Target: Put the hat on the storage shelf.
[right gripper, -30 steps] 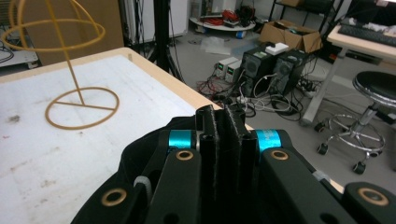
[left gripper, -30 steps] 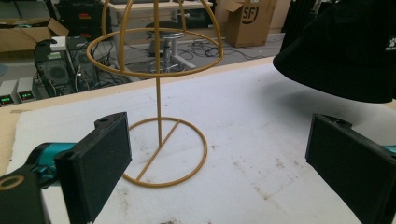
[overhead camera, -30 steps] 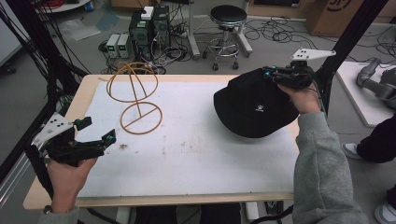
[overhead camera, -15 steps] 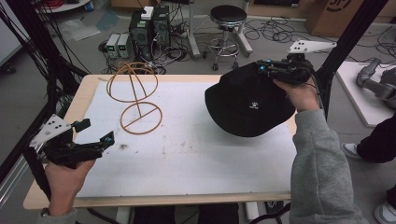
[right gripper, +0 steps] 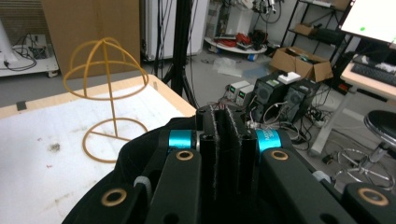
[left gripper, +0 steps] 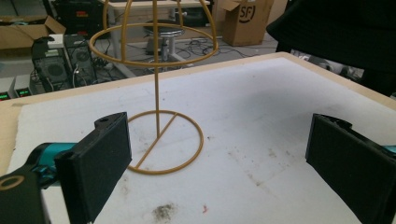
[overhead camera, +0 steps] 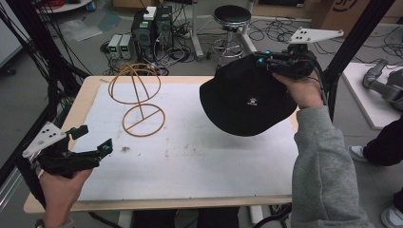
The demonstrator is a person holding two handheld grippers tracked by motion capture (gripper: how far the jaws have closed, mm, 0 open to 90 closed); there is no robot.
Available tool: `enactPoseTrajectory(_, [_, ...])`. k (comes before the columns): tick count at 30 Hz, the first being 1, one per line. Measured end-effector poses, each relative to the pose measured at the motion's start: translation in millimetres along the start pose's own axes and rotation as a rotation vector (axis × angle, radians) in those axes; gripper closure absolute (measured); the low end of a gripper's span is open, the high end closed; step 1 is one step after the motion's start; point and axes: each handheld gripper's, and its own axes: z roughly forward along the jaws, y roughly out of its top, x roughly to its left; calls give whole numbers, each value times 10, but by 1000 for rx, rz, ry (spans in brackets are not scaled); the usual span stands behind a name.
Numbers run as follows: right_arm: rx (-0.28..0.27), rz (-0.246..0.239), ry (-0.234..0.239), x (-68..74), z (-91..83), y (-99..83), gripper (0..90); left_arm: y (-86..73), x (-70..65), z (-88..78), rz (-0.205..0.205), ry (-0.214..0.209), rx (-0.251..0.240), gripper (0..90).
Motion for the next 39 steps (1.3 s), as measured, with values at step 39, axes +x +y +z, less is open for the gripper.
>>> enactPoseTrajectory(39, [-96,-67,114,534,559,989,860,-170,-100,-326,2,0,25,72])
